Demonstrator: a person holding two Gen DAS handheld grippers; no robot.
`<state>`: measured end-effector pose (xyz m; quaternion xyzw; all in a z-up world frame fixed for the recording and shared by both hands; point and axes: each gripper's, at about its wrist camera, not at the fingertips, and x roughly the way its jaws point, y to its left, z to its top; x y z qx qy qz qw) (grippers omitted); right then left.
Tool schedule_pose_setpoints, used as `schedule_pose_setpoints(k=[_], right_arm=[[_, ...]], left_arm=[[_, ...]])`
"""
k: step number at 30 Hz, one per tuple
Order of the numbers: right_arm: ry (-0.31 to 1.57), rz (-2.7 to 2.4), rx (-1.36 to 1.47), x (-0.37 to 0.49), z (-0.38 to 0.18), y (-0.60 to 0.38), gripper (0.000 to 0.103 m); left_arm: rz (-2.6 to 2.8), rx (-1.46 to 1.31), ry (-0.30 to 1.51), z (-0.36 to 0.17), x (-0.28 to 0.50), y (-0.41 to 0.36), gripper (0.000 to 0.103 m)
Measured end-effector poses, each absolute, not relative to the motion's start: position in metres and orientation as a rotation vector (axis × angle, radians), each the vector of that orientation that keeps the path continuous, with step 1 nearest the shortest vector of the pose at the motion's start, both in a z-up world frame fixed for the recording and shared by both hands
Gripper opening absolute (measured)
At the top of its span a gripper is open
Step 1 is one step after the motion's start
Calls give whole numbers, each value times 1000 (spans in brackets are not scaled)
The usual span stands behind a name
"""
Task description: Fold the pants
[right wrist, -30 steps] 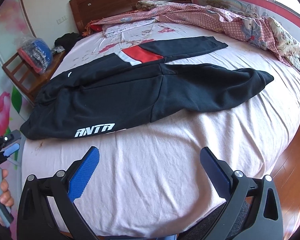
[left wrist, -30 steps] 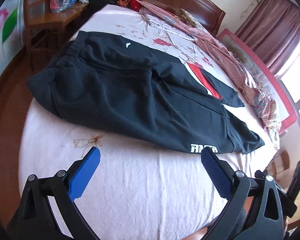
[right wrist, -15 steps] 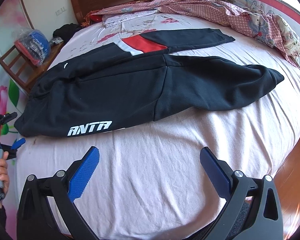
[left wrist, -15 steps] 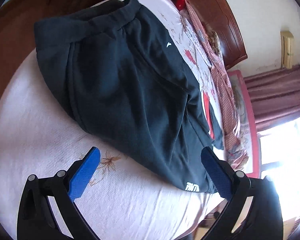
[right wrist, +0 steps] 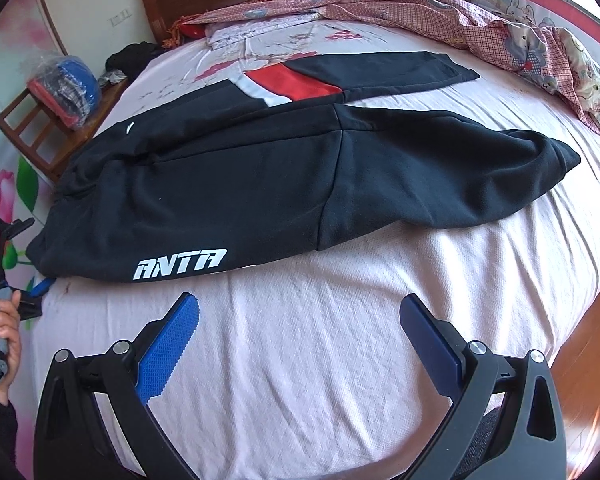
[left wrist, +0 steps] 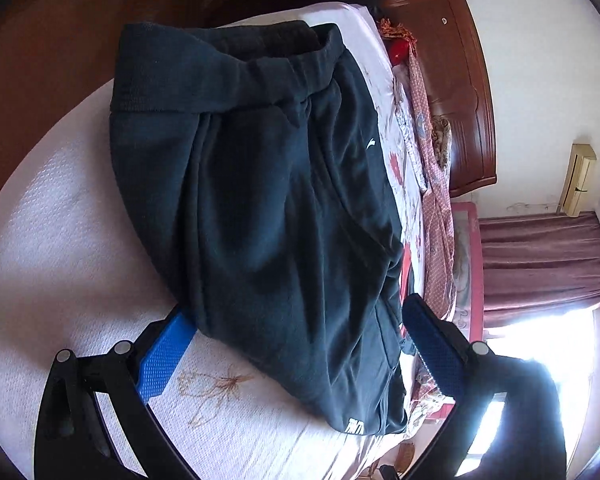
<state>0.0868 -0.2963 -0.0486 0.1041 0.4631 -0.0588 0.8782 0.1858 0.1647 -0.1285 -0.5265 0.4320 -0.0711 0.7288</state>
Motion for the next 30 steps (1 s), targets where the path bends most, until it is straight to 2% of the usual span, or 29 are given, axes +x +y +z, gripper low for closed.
schedule_pose_setpoints(k=[9, 11, 13, 14, 16, 25, 30], right_arm=[[983, -146, 267, 84, -53, -313, 100], [1000, -167, 331, 81, -57, -333, 100], [1003, -185, 435, 77, -62, -361, 100], [992, -209, 491, 74, -64, -378, 100], [987, -255, 592, 73, -68, -412, 100], [820, -218, 1082, 86, -93, -515, 100], [756, -265, 1186, 88, -102, -539, 99]], left_arm=[[-157, -1139, 903, -122, 206, 162, 99], [-127, -1079, 912, -119, 199, 164, 78], [-103, -1040, 942, -121, 201, 166, 39], [-100, -1045, 952, -127, 196, 171, 30], [-104, -1068, 963, -133, 196, 176, 19], [-105, -987, 961, -126, 202, 174, 14], [-127, -972, 958, -120, 202, 174, 14]])
